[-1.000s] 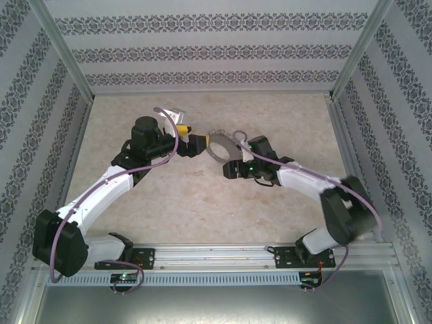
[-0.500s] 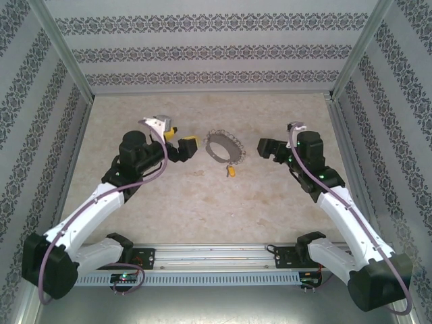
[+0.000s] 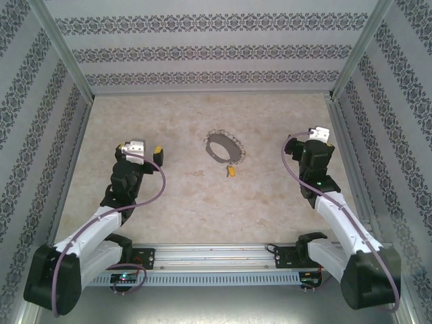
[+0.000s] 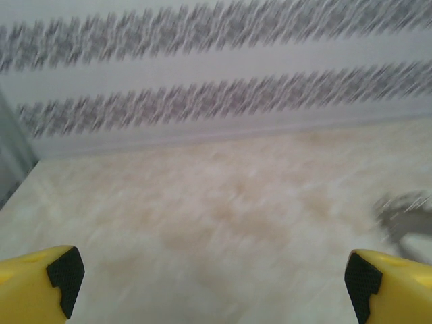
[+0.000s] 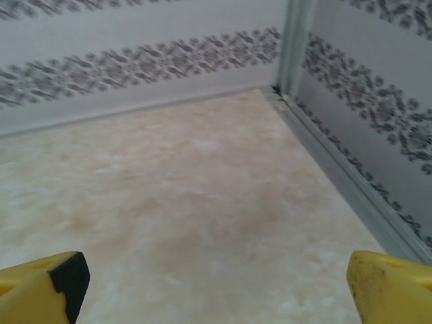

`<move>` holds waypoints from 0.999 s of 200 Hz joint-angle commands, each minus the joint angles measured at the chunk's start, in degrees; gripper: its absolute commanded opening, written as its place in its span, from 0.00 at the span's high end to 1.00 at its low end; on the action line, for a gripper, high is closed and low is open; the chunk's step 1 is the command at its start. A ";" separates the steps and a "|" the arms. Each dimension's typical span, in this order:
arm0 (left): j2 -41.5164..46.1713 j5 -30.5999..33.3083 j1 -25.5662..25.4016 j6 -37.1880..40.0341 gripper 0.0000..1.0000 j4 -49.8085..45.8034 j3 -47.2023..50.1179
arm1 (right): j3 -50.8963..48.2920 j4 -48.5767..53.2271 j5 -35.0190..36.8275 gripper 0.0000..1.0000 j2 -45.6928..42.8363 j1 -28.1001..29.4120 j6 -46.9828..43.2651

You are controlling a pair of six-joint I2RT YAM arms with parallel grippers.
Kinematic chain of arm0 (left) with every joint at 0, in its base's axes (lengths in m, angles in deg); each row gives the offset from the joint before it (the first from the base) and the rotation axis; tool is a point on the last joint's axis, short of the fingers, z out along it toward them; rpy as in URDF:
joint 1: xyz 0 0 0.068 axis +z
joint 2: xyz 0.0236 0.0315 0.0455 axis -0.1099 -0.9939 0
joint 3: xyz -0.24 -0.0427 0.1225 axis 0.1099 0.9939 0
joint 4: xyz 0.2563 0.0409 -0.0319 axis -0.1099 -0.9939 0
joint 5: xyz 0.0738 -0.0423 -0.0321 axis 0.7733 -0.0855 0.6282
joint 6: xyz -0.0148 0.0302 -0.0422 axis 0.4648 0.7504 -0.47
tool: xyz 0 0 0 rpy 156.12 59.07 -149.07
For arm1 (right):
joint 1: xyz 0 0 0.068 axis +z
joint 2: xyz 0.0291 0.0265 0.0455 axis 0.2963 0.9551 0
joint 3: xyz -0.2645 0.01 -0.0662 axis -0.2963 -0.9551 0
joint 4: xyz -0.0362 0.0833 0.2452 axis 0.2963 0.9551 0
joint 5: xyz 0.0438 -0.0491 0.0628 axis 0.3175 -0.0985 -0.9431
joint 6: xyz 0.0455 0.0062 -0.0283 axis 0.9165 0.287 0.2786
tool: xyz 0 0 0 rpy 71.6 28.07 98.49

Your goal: Put the keys on the keyring

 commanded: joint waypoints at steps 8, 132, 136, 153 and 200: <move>-9.34 3.80 1.79 1.97 0.00 11.32 1.61 | -3.00 -9.33 3.14 0.02 4.39 -0.61 -4.31; -34.50 -12.83 13.06 -1.90 0.00 19.04 -4.48 | -12.93 -47.26 -17.25 0.02 29.91 -3.69 -10.29; -34.72 -14.27 14.04 -2.56 0.00 18.68 -4.95 | -11.26 -47.61 -18.24 0.03 30.83 -4.51 -9.25; -34.93 -15.68 15.06 -3.23 0.00 18.54 -5.13 | -10.11 -44.00 -21.26 0.02 29.97 -6.35 -8.15; -34.96 -15.53 15.04 -3.21 0.00 18.73 -5.09 | -10.87 -45.90 -18.62 0.02 30.06 -4.84 -9.13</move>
